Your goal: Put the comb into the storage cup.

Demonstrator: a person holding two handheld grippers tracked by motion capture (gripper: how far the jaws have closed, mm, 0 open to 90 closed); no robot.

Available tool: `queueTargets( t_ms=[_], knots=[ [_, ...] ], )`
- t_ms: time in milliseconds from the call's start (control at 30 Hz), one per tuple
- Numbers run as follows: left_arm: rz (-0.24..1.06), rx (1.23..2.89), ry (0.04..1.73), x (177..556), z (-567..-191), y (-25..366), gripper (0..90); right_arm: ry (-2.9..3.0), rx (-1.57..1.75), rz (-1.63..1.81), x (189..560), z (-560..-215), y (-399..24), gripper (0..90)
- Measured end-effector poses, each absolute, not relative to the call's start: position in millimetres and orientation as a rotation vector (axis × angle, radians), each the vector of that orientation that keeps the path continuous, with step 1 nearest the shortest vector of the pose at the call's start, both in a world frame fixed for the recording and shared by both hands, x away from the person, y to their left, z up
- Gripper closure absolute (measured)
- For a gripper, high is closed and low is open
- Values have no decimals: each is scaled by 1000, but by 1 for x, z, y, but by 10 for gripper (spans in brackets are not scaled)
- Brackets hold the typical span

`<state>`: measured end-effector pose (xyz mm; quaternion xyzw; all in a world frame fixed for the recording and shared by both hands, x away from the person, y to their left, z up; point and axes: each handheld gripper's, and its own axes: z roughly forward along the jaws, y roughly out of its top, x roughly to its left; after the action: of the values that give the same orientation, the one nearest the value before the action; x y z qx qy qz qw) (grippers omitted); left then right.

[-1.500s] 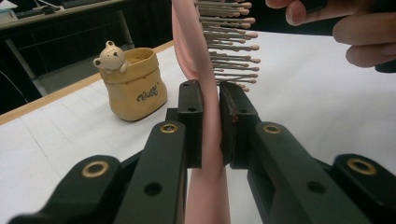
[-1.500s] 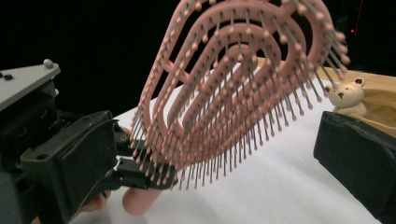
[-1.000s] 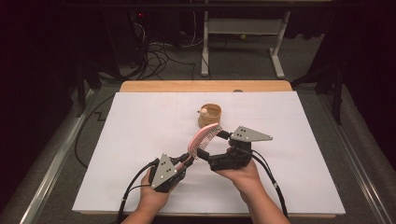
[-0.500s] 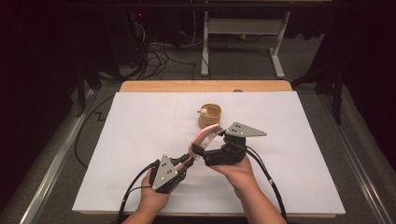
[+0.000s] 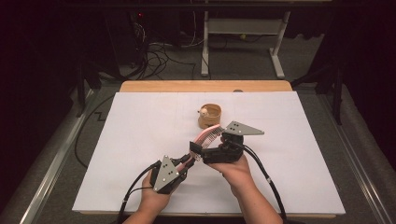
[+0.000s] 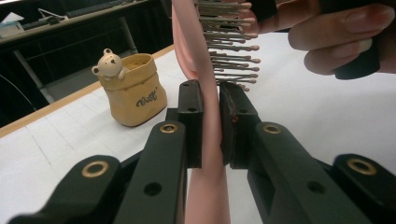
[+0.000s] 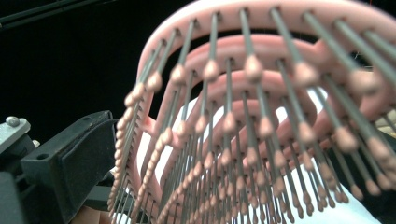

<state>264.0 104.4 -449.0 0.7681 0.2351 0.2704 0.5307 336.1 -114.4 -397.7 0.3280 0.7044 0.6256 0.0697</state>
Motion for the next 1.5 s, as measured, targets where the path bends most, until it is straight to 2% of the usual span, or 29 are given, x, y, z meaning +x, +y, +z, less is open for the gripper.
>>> queueTargets(
  t_ms=[433,1233,1500],
  knots=[
    [658,1837,565,264,-449,104,806,2101,1015,1923,336,-395,-118,103],
    [640,1854,573,265,-451,103,806,2100,1085,1974,336,-395,-121,167],
    [653,1833,562,263,-449,103,807,2076,1110,2019,336,-395,-124,161]
  ],
)
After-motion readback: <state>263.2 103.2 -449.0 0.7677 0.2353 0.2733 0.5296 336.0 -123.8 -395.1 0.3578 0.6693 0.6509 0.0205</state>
